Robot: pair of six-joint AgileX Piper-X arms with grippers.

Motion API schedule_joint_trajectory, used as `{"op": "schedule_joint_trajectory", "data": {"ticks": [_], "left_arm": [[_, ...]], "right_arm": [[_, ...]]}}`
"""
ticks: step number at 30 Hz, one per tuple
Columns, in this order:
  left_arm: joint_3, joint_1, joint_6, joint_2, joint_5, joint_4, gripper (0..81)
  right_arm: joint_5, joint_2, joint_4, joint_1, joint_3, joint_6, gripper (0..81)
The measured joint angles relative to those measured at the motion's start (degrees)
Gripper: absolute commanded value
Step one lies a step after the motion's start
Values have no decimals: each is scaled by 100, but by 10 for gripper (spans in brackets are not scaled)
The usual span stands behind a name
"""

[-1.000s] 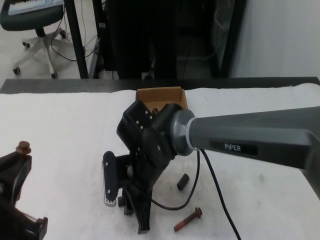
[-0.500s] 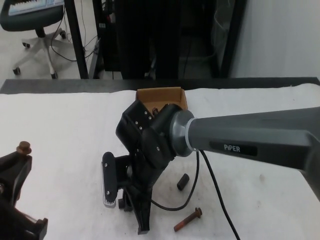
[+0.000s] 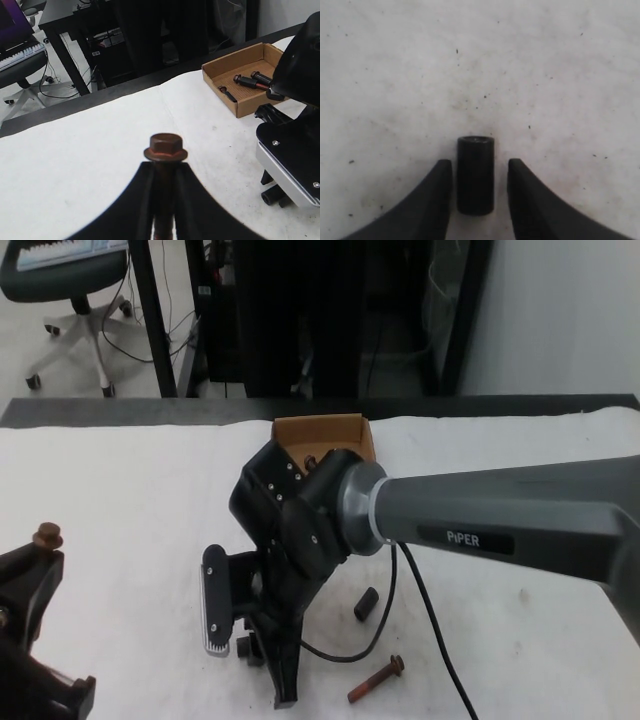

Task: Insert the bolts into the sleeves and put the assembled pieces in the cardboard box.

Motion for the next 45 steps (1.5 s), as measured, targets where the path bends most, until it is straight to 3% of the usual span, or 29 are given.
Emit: {"op": "schedule_joint_trajectory", "data": {"ticks": [22, 25, 29, 31, 39, 45], "left_arm": [[0, 0, 33, 0, 0, 0, 2], [0, 0, 33, 0, 0, 0, 2], [0, 0, 33, 0, 0, 0, 2], [0, 0, 33, 0, 0, 0, 2], [0, 0, 33, 0, 0, -97, 2], [-21, 0, 33, 0, 33, -739, 2]], "right_arm": [[179, 14, -75, 106, -12, 0, 347], [190, 14, -65, 106, -12, 0, 263], [190, 14, 5, 106, -12, 0, 14], [190, 14, 3, 106, -12, 20, 8], [256, 14, -135, 80, -12, 1207, 8], [79, -296, -809, -330, 36, 3075, 8]]}}
